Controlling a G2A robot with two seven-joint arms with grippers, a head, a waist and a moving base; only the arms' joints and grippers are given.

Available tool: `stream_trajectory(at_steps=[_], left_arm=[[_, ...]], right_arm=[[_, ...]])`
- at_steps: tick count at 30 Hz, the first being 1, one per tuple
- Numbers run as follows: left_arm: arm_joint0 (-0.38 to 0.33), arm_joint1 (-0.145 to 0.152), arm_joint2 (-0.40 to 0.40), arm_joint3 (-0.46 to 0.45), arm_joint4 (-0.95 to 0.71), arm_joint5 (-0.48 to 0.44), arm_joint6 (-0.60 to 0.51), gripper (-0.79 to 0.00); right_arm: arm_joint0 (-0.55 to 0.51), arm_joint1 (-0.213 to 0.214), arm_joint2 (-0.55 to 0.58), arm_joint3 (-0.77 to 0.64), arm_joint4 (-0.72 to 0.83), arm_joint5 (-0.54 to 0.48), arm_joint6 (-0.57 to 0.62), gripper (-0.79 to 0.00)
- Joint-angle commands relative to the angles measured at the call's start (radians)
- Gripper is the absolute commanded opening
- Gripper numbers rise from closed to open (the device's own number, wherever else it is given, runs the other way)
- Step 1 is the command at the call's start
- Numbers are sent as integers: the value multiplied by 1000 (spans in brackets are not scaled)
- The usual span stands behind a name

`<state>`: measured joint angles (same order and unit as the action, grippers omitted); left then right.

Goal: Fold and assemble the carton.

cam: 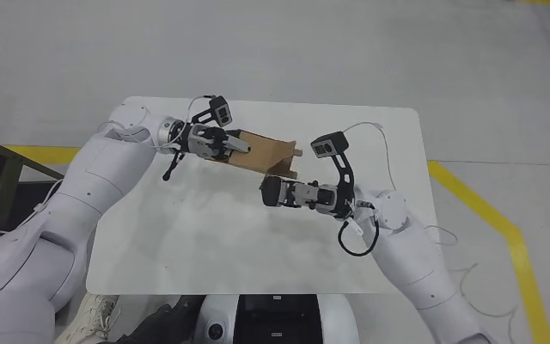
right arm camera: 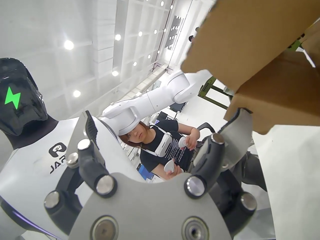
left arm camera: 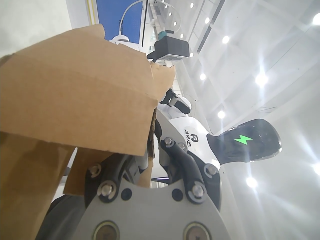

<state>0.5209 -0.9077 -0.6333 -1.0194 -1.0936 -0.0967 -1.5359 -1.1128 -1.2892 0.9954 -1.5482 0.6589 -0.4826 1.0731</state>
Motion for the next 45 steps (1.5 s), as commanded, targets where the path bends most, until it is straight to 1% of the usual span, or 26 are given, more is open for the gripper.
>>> stream_trajectory(at_steps=[1, 11, 25, 31, 38, 41, 45], left_arm=[[2, 1, -3, -2, -3, -3, 0, -785], [10, 4, -10, -20, -10, 2, 0, -785], [20, 13, -6, -49, -17, 21, 0, -785], [19, 16, -3, -33, -18, 25, 0, -785], [13, 18, -6, 2, -35, 30, 0, -785], [13, 20, -4, 0, -43, 41, 0, -785], [12, 24, 6, -7, -29, 51, 0, -785]], right_arm=[[5, -3, -13, 4, -6, -1, -5, 0], [21, -14, -47, 14, -20, -5, -28, 0], [28, -23, -55, 36, -24, -45, -48, 0], [23, -24, -57, 30, -26, -48, -39, 0], [-28, -8, -8, -15, -30, -41, -16, 0], [-54, 1, 38, -27, -14, -49, -16, 0], [-58, 8, 84, -16, 11, -46, -22, 0]])
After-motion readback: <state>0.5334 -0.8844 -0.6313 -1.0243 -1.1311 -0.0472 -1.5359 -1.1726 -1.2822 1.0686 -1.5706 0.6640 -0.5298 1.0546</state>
